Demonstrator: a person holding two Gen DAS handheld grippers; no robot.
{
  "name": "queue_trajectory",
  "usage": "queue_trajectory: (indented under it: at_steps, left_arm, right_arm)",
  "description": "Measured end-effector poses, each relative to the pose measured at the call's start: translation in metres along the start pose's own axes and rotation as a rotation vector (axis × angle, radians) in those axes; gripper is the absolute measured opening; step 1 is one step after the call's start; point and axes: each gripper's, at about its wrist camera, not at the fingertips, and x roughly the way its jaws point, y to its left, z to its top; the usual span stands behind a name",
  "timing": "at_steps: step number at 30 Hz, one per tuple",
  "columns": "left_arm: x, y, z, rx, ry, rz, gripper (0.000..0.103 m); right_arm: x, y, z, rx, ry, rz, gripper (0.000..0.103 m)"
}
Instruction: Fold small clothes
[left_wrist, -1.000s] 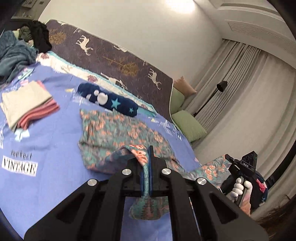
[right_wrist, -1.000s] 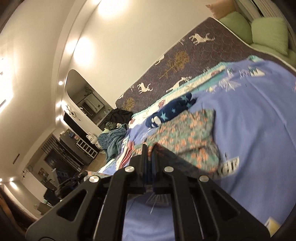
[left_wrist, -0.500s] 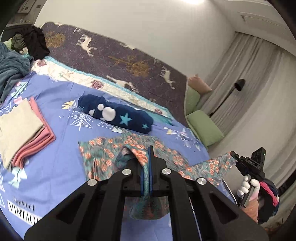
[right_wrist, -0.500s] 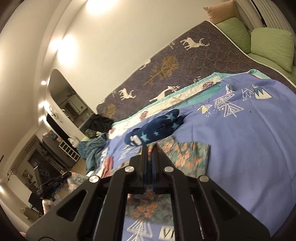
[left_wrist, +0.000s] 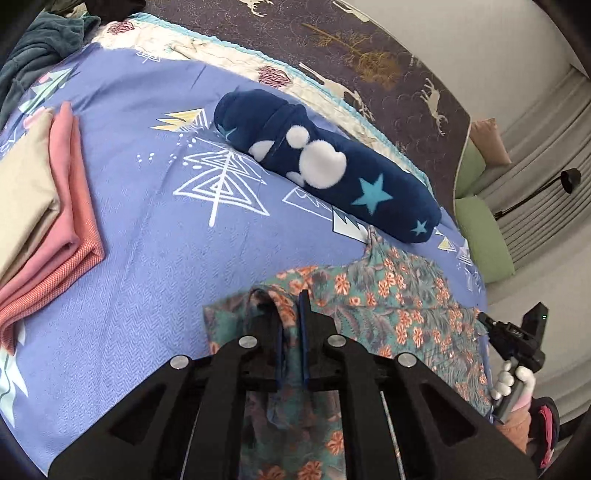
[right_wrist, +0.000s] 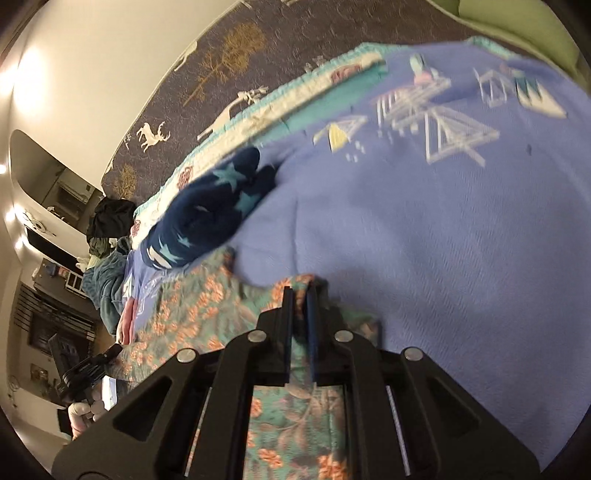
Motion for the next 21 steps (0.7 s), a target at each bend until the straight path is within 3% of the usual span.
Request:
queue_trajectory:
  at_steps: [4, 9, 13, 14, 15, 16, 21]
  left_arm:
    - [-0.023, -0.001, -0.007, 0.034, -0.042, 0.006, 0.032]
    - [-0.035, -0.007, -0.019, 0.043, -0.029, -0.031, 0.032]
    - [-0.028, -0.013, -0.026, 0.084, 0.003, -0.007, 0.032]
    - [-0.025, -0.013, -0.027, 0.088, 0.014, -0.004, 0.031]
    - [-0.021, -0.014, -0.026, 0.087, 0.026, -0.002, 0.012]
    - [-0.019, -0.013, -0.024, 0.078, 0.041, -0.020, 0.002]
    - [-0.026, -0.015, 0.010, -0.012, -0.045, -0.099, 0.002]
  right_arm:
    - [-0.011, -0.002, -0.008, -0.032, -0.005, -0.007, 0.016]
    - [-0.026, 0.003, -0.009, -0.066, 0.003, -0.010, 0.025]
    - [-0.023, 0.005, -0.010, -0.082, 0.026, -0.005, 0.029]
    - [-0.020, 0.006, -0.011, -0.090, 0.034, -0.010, 0.026]
    - [-0.018, 0.007, -0.011, -0.095, 0.038, -0.013, 0.008]
    - [-0.017, 0.007, -0.010, -0.091, 0.035, -0.001, 0.004]
    - [-0.028, -0.003, 0.017, 0.074, -0.051, 0.129, 0.004]
